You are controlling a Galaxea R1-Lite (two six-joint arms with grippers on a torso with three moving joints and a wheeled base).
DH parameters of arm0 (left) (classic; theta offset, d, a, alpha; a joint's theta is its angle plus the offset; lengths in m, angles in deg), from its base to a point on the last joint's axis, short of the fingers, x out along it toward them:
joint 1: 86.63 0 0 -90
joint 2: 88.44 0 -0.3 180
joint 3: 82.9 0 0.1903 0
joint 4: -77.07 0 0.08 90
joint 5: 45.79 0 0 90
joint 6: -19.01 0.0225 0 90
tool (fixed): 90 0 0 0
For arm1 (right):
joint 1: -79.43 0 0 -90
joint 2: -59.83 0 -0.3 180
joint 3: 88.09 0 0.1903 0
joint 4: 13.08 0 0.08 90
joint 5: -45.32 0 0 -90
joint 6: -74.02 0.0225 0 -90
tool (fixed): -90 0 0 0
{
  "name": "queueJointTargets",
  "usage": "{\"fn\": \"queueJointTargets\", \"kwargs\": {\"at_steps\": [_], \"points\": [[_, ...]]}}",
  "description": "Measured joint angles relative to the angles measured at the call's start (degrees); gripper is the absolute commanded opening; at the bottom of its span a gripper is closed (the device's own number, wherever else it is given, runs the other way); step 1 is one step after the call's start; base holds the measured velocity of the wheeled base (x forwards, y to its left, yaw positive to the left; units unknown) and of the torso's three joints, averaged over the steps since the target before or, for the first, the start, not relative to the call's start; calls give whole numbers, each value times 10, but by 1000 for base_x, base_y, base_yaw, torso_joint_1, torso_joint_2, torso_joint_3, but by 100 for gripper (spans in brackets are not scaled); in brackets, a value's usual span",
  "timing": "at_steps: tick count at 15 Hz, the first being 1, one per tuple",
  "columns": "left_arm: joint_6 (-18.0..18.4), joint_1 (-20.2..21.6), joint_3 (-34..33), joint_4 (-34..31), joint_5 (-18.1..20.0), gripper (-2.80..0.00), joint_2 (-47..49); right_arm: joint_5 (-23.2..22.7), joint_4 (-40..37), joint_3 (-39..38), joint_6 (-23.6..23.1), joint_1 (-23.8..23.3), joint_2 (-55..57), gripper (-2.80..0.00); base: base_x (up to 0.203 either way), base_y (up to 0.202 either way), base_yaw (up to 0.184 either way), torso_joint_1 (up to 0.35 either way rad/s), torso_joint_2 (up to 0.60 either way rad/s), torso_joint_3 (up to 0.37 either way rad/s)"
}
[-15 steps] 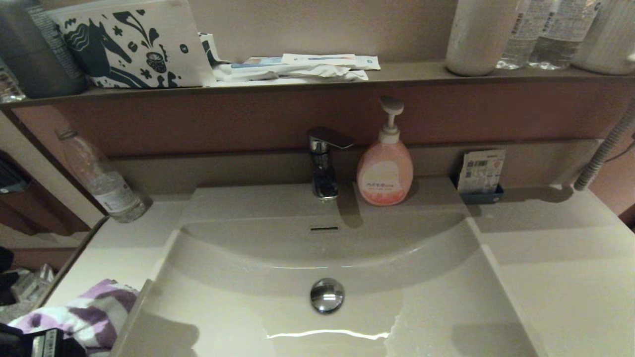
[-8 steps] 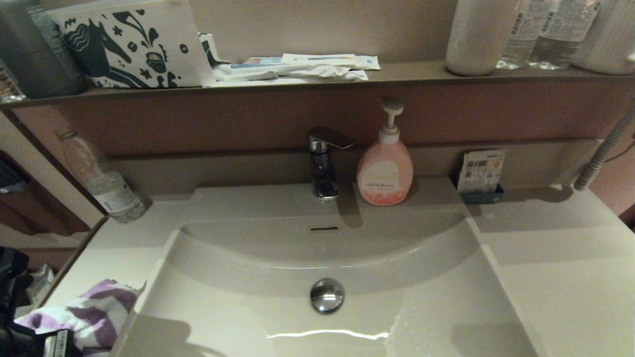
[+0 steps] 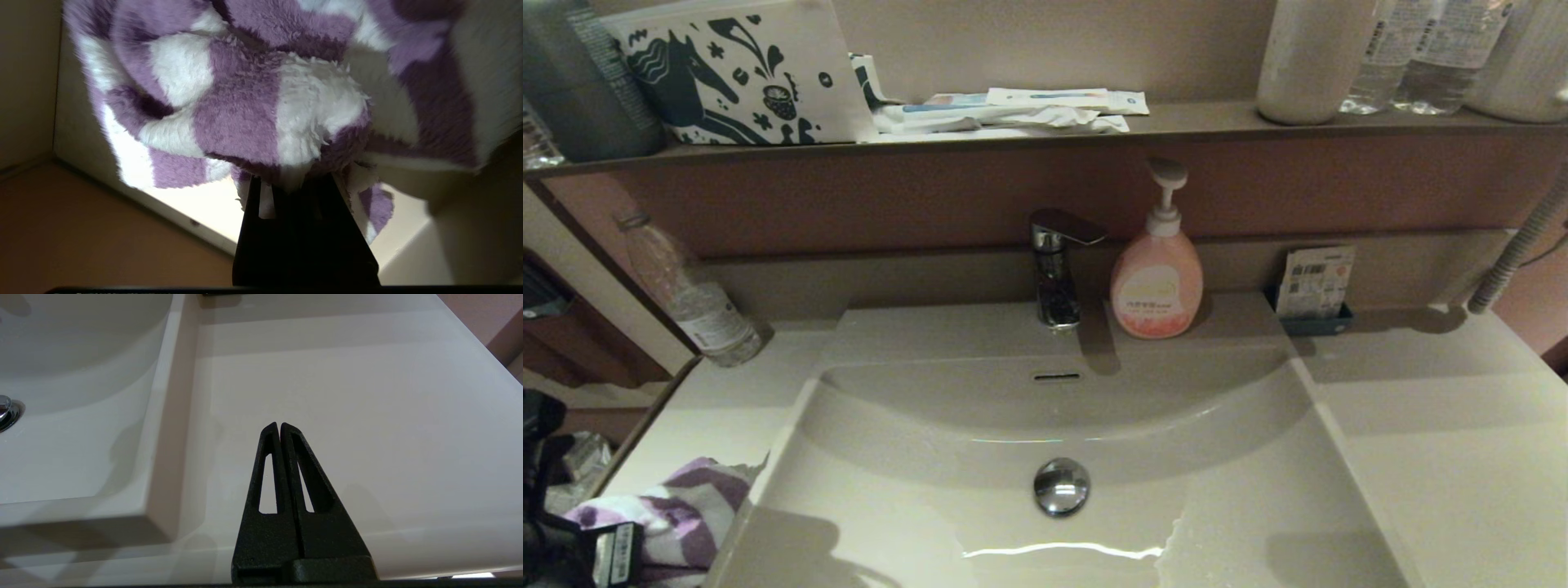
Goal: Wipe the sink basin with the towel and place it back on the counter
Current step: Pick up the cloth
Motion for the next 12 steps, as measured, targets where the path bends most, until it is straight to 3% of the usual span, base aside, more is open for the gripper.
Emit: {"fn": "queueJointTargets", "kwargs": {"at_steps": [3, 8, 10, 12], "points": [[5, 9, 75, -49, -2, -280, -32, 0, 0, 0, 0, 0, 0, -280, 0, 0, 0, 0, 0, 0], [16, 17, 242, -218, 2, -280, -96, 0, 0, 0, 0, 0, 0, -280, 0, 0, 0, 0, 0, 0], [12, 16, 285, -232, 23, -280, -116, 0, 0, 0, 0, 0, 0, -280, 0, 0, 0, 0, 0, 0], [1, 15, 321, -233, 69, -280, -132, 0, 0, 0, 0, 0, 0, -280, 0, 0, 0, 0, 0, 0]]}}
